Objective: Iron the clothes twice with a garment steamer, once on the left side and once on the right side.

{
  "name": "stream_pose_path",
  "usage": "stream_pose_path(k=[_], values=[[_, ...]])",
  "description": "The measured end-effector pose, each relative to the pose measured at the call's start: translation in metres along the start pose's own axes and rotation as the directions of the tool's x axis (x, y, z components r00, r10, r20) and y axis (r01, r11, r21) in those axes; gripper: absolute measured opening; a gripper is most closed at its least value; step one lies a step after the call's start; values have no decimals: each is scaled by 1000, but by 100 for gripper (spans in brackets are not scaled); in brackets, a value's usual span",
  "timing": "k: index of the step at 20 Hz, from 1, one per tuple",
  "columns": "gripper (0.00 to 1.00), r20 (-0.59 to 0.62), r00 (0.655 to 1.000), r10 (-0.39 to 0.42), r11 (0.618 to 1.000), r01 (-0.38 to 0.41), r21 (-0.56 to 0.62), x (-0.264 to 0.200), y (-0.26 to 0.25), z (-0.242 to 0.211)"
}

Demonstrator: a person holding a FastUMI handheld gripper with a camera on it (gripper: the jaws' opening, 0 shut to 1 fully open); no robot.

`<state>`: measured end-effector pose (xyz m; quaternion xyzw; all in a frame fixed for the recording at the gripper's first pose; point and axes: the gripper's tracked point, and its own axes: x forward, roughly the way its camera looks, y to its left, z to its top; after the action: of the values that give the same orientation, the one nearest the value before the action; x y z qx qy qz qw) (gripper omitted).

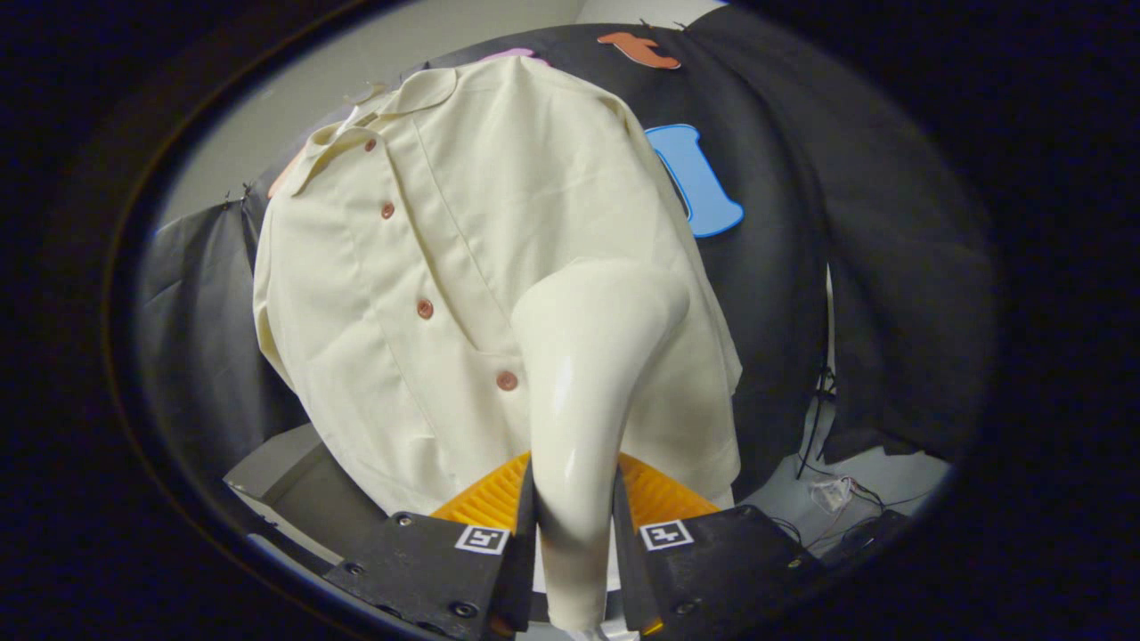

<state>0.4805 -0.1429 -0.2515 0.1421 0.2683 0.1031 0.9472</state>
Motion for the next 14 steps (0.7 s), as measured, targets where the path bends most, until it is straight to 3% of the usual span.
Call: stream_pose_path(k=[14], values=[[39, -121, 991, 53, 999, -53, 2, -4, -37, -122]])
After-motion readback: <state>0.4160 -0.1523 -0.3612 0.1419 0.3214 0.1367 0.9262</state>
